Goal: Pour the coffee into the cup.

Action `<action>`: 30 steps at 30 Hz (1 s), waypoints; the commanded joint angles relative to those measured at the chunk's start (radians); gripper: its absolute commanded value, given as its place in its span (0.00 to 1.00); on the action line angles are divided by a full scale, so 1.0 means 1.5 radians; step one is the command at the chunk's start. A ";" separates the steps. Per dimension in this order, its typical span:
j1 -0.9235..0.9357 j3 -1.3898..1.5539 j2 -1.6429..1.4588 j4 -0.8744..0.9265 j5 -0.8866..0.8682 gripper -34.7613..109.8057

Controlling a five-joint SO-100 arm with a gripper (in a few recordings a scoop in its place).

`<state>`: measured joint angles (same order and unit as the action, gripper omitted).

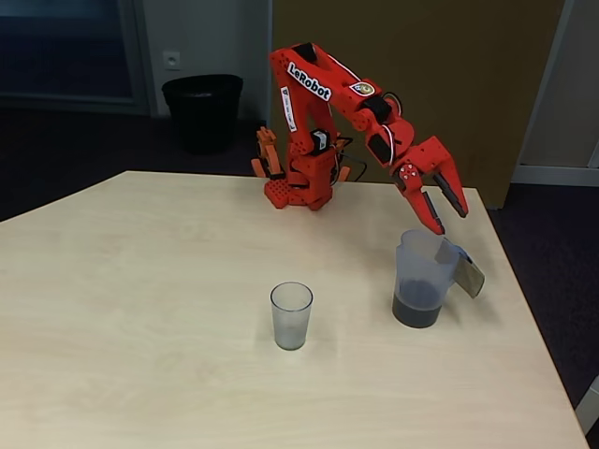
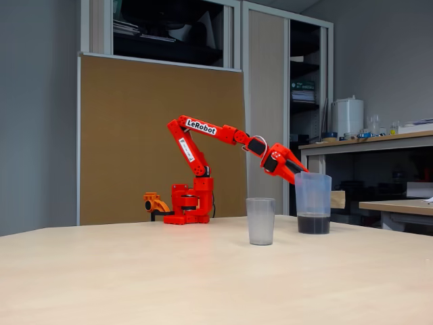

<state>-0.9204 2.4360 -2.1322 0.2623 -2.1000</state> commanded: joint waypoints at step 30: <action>0.039 -0.104 0.189 -0.094 0.122 0.37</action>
<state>-0.8606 2.3301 -1.8469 0.1166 -1.9267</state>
